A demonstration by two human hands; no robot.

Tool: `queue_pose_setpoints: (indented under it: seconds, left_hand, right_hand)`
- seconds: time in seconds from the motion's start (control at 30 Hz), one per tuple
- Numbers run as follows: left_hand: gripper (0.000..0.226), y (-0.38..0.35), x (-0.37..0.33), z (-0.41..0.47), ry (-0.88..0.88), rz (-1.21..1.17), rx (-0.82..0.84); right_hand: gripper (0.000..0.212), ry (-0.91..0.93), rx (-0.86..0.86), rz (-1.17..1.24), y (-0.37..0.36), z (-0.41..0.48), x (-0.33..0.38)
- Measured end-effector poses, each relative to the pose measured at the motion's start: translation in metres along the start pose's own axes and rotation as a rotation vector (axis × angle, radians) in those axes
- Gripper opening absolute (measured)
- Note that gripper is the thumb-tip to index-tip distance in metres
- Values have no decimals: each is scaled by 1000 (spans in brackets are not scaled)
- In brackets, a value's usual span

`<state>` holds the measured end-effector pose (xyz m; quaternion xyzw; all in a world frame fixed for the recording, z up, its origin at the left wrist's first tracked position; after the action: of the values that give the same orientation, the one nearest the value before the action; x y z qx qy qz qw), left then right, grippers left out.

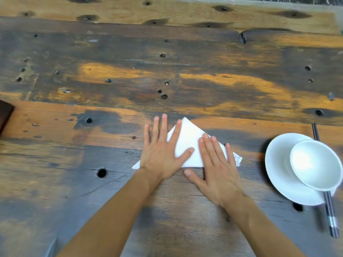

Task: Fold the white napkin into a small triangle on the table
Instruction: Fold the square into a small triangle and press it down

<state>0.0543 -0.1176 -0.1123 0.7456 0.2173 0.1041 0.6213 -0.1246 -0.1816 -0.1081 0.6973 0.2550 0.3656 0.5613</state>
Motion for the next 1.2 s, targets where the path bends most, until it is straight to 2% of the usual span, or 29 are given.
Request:
queue_pose_setpoints:
  seconds: [0.13, 0.5, 0.57, 0.67, 0.73, 0.77, 0.83, 0.93, 1.0, 1.13, 1.2]
  left_hand:
    - [67, -2, 31, -16, 69, -69, -44]
    - [73, 6, 26, -19, 77, -14, 20]
    - [75, 20, 25, -14, -65, 53, -62]
    - [74, 42, 29, 6, -569, 219, -97]
    - [77, 50, 39, 26, -894, 415, 38]
    - [81, 52, 44, 37, -989, 484, 134]
    - [87, 54, 52, 58, -1070, 560, 268]
    - [94, 51, 49, 65, -1053, 613, 267]
    - [103, 42, 39, 46, -958, 623, 233]
    - [105, 15, -4, -25, -555, 313, 136]
    - [103, 3, -43, -54, -346, 116, 161]
  right_hand:
    - [93, 13, 6, -12, -1, 0, 0]
    - [87, 20, 40, 22, 9, -4, 7]
    - [79, -40, -54, 91, 17, -12, 14]
    - [64, -189, -226, 198, 25, -30, 29]
    - [62, -322, -228, 218, 26, -35, 34]
    - [64, -389, -194, 210, 26, -35, 34]
    - [68, -466, -134, 173, 28, -30, 33]
    - [70, -476, -60, 113, 36, -15, 27]
    - [68, -460, 17, 80, 41, -3, 16]
    - [68, -270, 180, 32, 53, 14, -13]
    - [69, -147, 259, -61, 59, 19, -28]
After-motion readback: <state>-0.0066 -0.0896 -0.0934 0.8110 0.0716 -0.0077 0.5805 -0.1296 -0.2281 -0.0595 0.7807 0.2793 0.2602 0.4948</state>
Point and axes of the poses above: each hand's wrist, its own z-axis towards the middle knuckle, its own y-axis out of the back of the hand, x = y × z, the point moved 3 cm from there along z, towards the middle knuckle, and after that the axes turned 1 degree about y, right-handed, at the moved point
